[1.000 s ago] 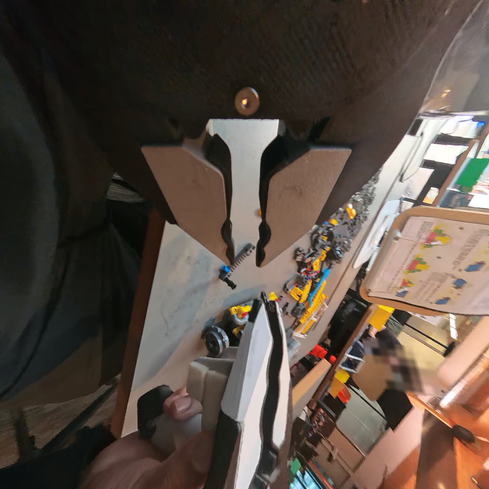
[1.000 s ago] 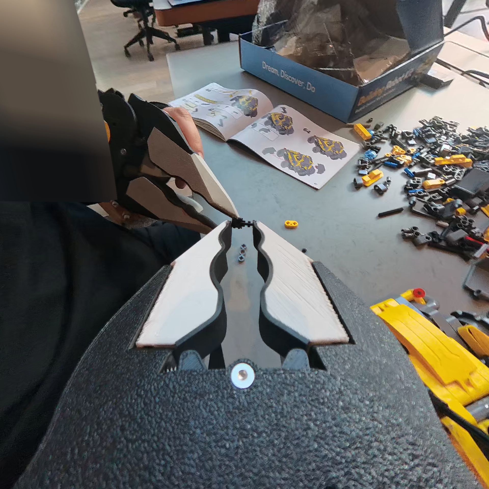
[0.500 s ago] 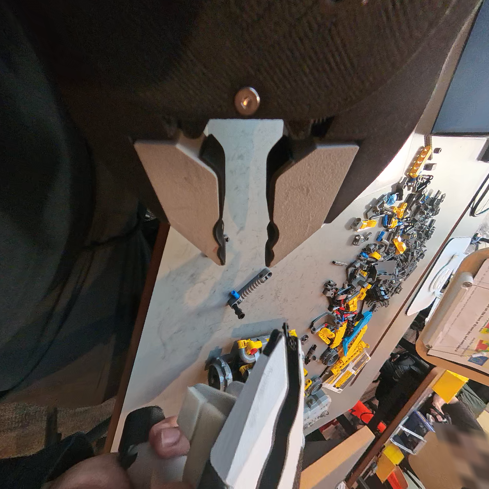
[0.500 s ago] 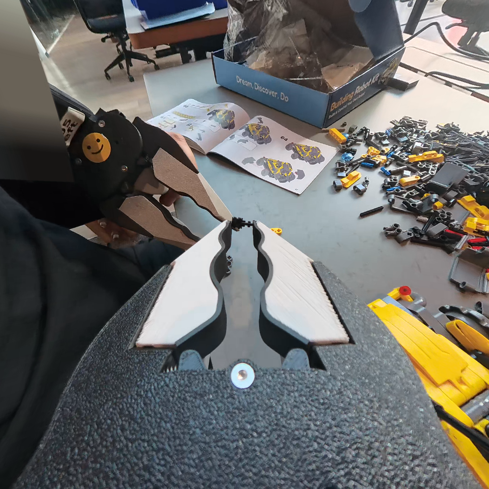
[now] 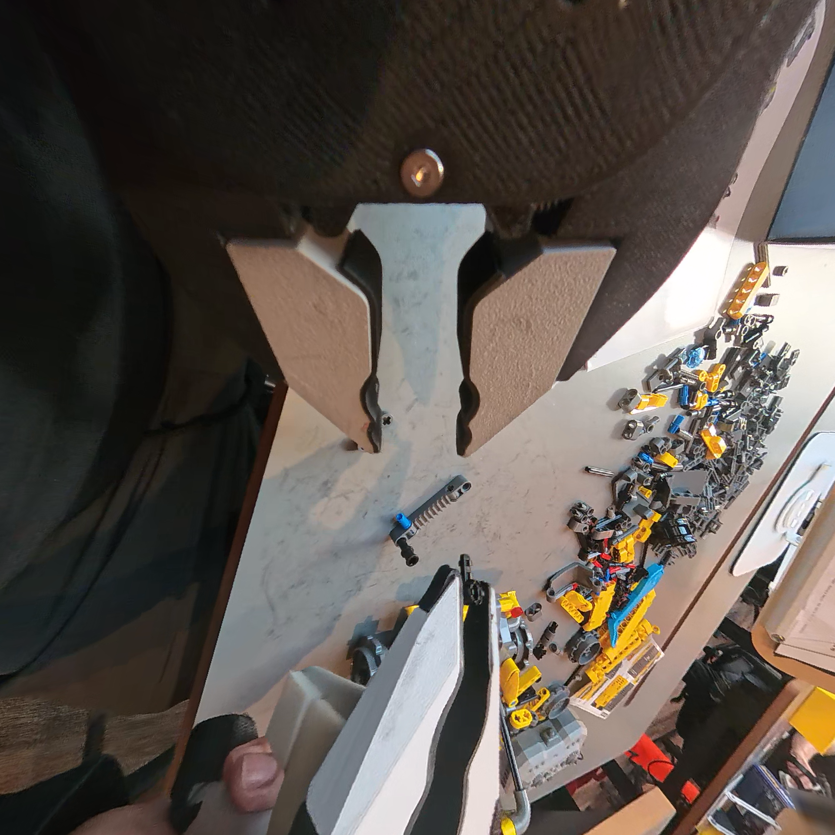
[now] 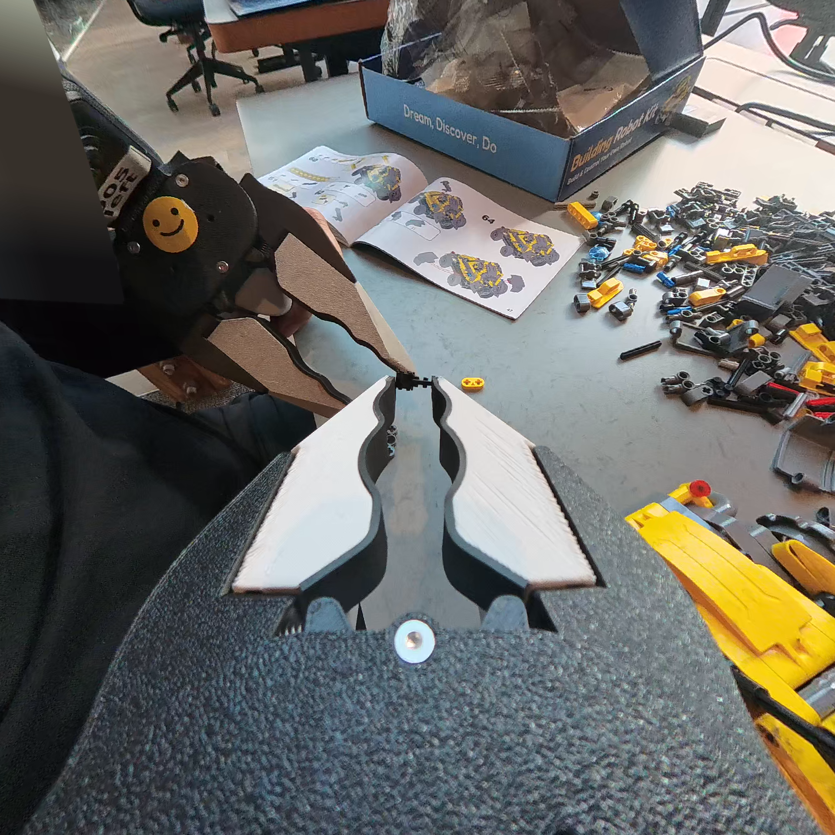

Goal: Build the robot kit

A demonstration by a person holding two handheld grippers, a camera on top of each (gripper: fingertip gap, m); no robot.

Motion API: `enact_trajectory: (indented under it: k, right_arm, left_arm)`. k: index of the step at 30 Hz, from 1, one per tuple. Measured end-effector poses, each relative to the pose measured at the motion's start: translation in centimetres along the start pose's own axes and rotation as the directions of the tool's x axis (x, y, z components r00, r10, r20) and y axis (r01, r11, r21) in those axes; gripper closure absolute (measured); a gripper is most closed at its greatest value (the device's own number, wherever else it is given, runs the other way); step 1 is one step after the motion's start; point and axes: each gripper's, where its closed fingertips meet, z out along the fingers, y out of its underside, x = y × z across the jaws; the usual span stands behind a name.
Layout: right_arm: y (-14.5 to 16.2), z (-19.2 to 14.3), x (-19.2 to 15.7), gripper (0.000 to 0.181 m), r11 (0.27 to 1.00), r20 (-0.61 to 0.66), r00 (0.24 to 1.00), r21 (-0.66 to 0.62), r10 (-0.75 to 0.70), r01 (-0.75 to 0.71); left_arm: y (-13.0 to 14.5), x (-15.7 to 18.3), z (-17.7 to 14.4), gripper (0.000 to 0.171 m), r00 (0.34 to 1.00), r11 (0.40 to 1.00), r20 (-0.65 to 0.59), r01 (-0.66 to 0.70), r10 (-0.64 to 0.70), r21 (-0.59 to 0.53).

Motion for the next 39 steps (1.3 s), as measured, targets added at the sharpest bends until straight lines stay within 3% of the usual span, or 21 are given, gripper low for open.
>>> enact_trajectory:
  k: [1, 27, 33, 39]
  right_arm:
    - [0.0, 0.0, 0.0, 0.166, 1.000, -0.001, 1.000, 0.000, 0.000, 0.000]
    - [1.2, 0.8, -0.2, 0.166, 0.999, 0.003, 1.000, -0.046, 0.005, -0.005]
    - [2.1, 1.4, -0.6, 0.166, 0.993, 0.019, 1.000, -0.119, -0.010, 0.012]
    - [4.0, 2.9, -1.1, 0.166, 0.967, 0.015, 0.997, -0.244, -0.069, 0.071]
  left_arm:
    - [0.0, 0.0, 0.0, 0.140, 1.000, 1.000, -0.001, 0.001, -0.001, -0.002]
    - [0.6, 0.4, 0.1, 0.142, 0.999, 0.999, -0.047, 0.016, -0.018, -0.031]
    - [2.0, 1.2, -0.2, 0.142, 0.981, 0.990, -0.154, 0.103, -0.117, -0.097]
    - [2.2, 1.8, 0.2, 0.150, 0.977, 0.987, -0.176, 0.096, -0.118, -0.128]
